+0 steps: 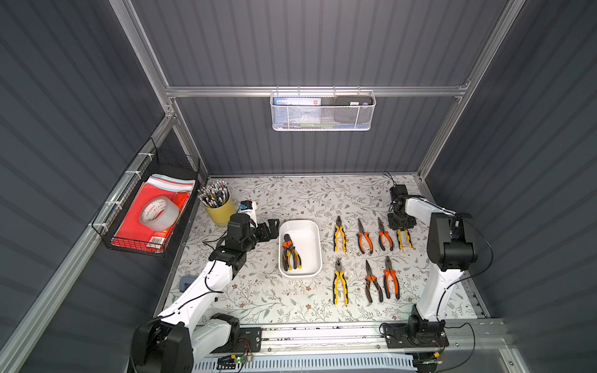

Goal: Take the pliers out of the storage box
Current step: Place the pliers at the center of the board, then move the storage box to the center of the board.

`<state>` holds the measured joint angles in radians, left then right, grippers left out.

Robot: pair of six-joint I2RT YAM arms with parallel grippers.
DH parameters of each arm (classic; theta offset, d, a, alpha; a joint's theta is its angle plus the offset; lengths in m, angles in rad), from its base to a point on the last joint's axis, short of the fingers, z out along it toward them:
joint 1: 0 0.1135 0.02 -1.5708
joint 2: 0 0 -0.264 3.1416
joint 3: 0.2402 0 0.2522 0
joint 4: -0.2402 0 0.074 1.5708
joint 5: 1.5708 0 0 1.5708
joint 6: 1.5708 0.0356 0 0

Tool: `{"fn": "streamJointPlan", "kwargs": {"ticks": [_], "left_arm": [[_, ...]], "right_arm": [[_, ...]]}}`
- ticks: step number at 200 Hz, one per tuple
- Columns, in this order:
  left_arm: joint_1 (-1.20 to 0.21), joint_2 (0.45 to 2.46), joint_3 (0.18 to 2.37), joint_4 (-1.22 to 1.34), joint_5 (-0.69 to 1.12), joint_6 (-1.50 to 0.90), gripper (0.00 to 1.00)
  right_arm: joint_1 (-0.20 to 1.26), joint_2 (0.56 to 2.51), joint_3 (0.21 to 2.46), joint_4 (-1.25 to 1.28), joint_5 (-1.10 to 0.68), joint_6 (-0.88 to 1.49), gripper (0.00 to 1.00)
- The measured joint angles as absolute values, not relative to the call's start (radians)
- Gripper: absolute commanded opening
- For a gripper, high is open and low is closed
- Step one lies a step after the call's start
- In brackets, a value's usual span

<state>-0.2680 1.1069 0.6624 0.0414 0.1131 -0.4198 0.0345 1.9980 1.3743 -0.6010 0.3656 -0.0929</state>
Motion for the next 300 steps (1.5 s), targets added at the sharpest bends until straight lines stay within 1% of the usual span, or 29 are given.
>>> {"fn": "streamJointPlan", "kwargs": {"ticks": [26,49,54,65,73,101,112,123,145,175,198,224,244,274,300], "left_arm": [[-0.268,1.109,0.663,0.042,0.110,-0.420,0.99],[-0.268,1.123,0.664,0.042,0.110,-0.420,0.99],[-0.268,1.127,0.664,0.042,0.110,-0.420,0.99],[-0.268,1.135,0.664,0.042,0.110,-0.420,0.99],[-0.268,1.140,0.664,0.041,0.110,-0.420,0.99],[-0.268,1.145,0.666,0.042,0.109,-0.420,0.99],[-0.268,1.156,0.670,0.043,0.113,-0.420,0.99],[-0.268,1.171,0.675,0.043,0.126,-0.420,0.99],[-0.270,1.225,0.683,0.038,0.155,-0.421,0.99],[-0.275,1.347,0.722,-0.020,0.171,-0.433,0.97],[-0.278,1.369,0.728,-0.088,0.176,-0.442,0.96],[-0.281,1.364,0.784,-0.187,0.170,-0.442,0.95],[-0.282,1.363,0.822,-0.250,0.164,-0.430,0.93],[-0.283,1.383,0.840,-0.325,0.138,-0.414,0.84],[-0.290,1.440,0.849,-0.368,0.108,-0.412,0.78]], "right_arm": [[0.035,2.021,1.451,-0.636,0.381,-0.062,0.55],[0.035,2.034,1.563,-0.694,0.419,-0.020,0.61],[0.035,2.035,1.590,-0.708,0.427,-0.007,0.64],[0.035,2.035,1.631,-0.733,0.443,0.010,0.65],[0.034,2.034,1.652,-0.749,0.450,0.028,0.69],[0.031,2.028,1.674,-0.822,0.419,0.093,0.70],[0.028,2.015,1.673,-0.855,0.364,0.121,0.70],[0.025,1.984,1.662,-0.865,0.296,0.145,0.67],[0.023,1.826,1.561,-0.831,0.115,0.188,0.59],[0.024,1.536,1.363,-0.734,-0.126,0.250,0.57],[0.024,1.412,1.245,-0.688,-0.259,0.289,0.57],[0.029,1.374,1.152,-0.675,-0.338,0.307,0.57],[0.032,1.353,1.096,-0.672,-0.367,0.313,0.52],[0.035,1.310,1.032,-0.652,-0.404,0.327,0.43],[0.036,1.284,0.991,-0.635,-0.437,0.341,0.42]]}}
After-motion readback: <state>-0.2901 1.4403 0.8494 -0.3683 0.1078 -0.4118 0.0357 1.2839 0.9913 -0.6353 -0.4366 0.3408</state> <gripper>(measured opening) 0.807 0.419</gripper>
